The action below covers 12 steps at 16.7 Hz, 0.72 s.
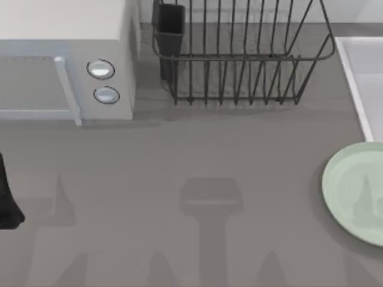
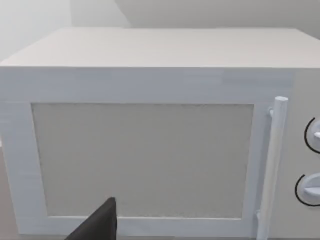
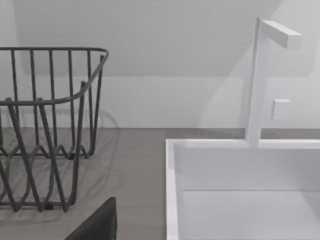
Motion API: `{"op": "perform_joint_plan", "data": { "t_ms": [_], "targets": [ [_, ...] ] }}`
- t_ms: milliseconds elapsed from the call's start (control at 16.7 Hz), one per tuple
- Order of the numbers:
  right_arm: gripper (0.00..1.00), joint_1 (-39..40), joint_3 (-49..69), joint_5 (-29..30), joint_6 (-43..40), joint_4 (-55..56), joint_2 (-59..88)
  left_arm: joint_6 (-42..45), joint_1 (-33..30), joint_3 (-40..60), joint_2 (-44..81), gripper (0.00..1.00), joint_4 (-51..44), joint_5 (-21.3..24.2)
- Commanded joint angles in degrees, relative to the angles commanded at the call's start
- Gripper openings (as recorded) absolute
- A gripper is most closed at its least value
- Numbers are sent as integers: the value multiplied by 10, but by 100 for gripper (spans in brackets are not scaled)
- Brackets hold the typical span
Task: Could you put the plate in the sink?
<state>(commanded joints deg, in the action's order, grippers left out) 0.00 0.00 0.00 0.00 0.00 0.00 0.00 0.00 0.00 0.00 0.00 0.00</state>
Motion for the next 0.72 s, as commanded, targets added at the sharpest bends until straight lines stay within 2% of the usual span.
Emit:
{"op": "perform_joint_plan", "data": {
  "t_ms": [480, 720],
  "targets": [
    [100, 1, 6, 0, 2, -5, 6, 0, 0, 0, 0, 100, 0, 0],
    [100, 21, 80, 0, 21, -65, 91, 0, 0, 0, 0, 100, 0, 0]
  ]
}}
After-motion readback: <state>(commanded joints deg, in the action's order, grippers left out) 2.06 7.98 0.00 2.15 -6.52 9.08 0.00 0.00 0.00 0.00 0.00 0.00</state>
